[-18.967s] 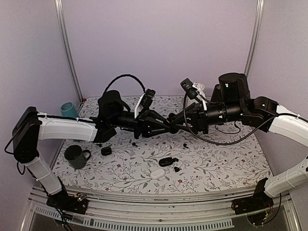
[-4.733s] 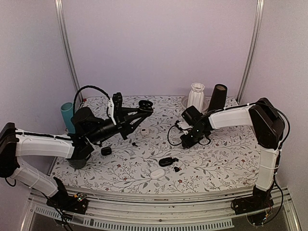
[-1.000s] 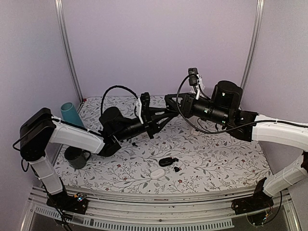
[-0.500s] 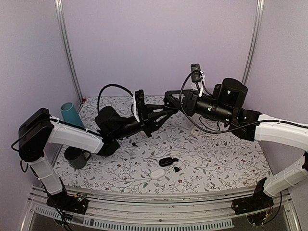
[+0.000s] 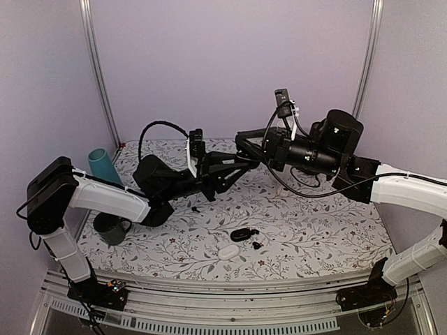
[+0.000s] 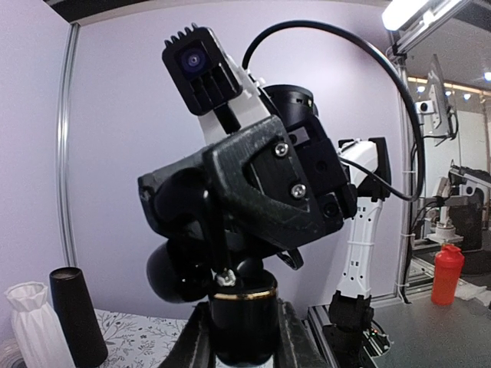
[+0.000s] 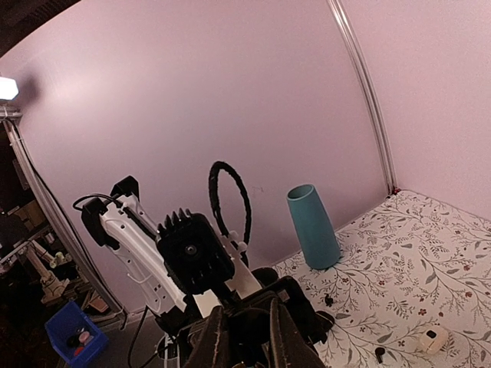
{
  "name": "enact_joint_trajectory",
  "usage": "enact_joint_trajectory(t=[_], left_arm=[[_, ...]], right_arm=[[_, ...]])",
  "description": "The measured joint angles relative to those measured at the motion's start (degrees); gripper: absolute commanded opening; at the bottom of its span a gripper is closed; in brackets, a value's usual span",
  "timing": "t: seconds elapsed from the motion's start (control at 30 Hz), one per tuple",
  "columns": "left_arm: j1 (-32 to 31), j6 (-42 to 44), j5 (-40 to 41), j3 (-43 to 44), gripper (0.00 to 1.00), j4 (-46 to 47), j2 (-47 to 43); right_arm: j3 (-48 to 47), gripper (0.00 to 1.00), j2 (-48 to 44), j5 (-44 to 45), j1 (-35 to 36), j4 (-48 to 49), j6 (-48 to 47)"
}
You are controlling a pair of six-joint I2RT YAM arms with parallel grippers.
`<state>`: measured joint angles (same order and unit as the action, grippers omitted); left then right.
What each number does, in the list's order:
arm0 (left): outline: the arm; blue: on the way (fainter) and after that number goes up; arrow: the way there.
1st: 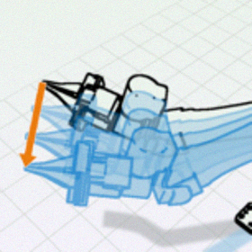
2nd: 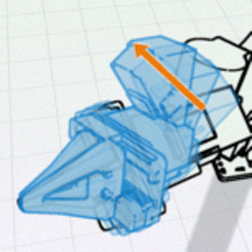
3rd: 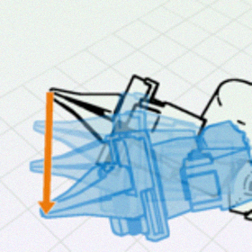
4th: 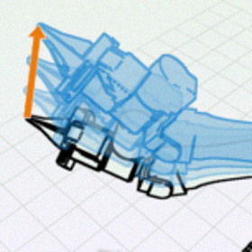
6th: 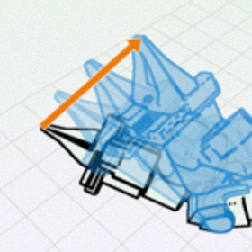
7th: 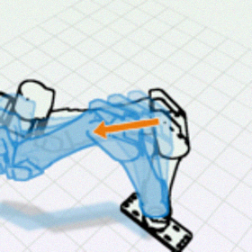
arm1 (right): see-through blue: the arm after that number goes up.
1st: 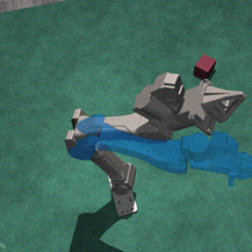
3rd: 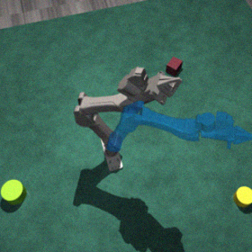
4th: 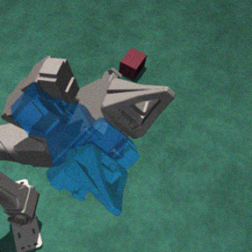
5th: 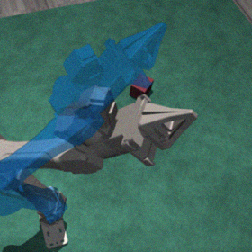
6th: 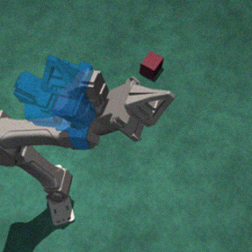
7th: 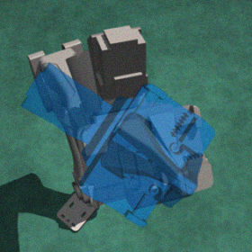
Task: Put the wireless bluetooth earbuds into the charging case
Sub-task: Insert the right earbud into the right side groove of the charging case.
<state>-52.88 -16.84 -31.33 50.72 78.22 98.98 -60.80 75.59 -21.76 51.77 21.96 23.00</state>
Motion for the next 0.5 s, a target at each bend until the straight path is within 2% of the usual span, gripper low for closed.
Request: enact_joint_trajectory(t=[0.5], left_arm=[[0.02, -4.04, -1.97, 0.24, 0.00, 1.64, 0.00]], right_arm=[[-0.35, 0.09, -0.11, -3.10, 0.09, 0.04, -1.25]])
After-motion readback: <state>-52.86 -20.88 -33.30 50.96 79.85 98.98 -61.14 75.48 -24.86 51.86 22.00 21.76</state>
